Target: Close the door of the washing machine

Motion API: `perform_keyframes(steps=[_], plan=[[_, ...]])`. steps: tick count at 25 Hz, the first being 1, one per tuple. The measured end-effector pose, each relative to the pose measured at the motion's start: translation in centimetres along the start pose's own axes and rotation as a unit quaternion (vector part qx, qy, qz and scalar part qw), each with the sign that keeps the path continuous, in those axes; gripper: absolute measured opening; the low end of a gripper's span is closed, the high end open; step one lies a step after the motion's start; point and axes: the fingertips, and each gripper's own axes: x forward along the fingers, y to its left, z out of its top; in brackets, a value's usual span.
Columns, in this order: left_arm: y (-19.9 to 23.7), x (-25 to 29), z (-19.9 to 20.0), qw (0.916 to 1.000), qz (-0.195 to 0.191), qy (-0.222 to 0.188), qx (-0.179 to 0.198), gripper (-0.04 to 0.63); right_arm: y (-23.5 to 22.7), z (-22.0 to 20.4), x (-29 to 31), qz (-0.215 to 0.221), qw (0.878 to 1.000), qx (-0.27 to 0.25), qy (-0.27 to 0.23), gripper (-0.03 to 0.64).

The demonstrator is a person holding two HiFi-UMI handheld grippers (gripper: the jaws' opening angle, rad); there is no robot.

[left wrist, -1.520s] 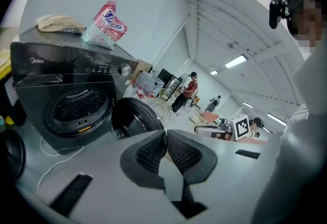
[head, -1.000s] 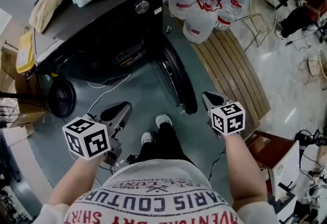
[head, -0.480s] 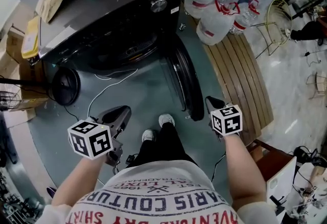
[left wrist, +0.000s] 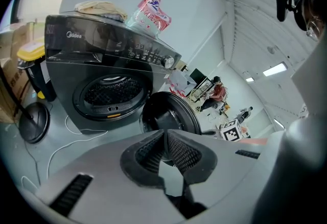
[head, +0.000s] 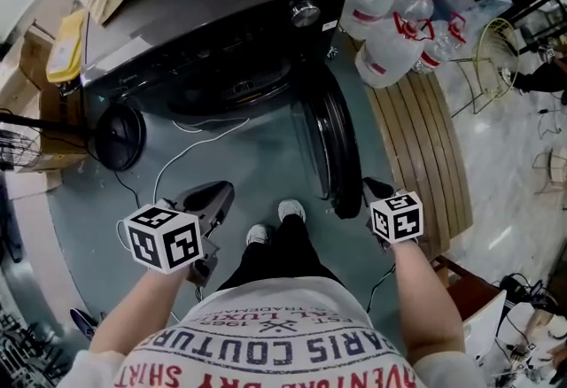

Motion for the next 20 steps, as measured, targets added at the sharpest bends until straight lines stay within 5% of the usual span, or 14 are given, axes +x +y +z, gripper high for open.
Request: perform_keyframes(steps=[20], plan=[[4.3,-2.0,-2.0,0.9966,0.044,-0.029,-0.063,0.041,9.0,2.1,3.7,0.118,0.989,-0.079,0.043,0.023]])
